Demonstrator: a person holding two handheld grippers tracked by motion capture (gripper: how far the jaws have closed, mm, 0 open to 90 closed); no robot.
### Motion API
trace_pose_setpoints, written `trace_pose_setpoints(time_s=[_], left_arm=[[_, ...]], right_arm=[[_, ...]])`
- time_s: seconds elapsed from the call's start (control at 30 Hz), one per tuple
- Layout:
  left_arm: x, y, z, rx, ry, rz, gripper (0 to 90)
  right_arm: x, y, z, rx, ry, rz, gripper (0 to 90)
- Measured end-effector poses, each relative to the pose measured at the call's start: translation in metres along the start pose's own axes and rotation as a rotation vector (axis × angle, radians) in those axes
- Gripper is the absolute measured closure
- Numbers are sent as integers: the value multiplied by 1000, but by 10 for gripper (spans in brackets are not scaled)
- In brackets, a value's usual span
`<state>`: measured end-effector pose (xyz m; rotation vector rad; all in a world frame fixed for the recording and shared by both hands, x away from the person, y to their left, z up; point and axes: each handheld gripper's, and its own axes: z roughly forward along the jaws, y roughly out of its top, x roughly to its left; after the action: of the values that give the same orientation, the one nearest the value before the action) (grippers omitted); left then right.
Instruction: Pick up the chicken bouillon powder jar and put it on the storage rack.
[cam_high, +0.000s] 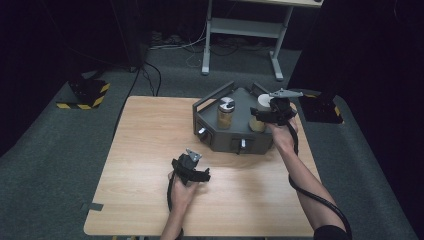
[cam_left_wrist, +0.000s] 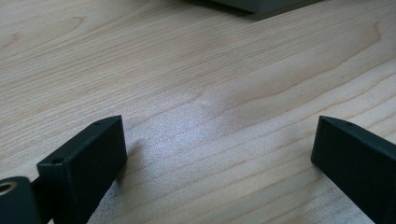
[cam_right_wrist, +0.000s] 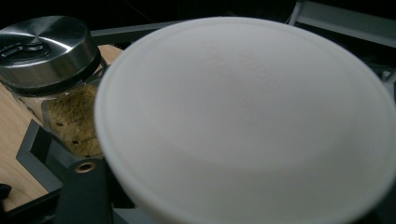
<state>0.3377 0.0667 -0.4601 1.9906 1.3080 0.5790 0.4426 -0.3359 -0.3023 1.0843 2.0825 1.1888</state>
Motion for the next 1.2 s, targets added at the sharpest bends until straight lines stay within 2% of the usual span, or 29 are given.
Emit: trace_pose_setpoints(time_s=[0.27, 0.4, 0.87, 1.2], left_arm=[[0, 0, 0, 1, 1, 0, 34], [0, 0, 0, 1, 1, 0, 35], [0, 0, 0, 1, 1, 0, 34], [0, 0, 0, 0, 1, -1, 34]], right_arm=[[4, -6, -1, -11, -21, -3, 138], [3, -8, -5, -23, -16, -5, 106], [0, -19, -19, -49, 0, -7, 93], [-1, -34, -31, -55, 3, -10, 96]])
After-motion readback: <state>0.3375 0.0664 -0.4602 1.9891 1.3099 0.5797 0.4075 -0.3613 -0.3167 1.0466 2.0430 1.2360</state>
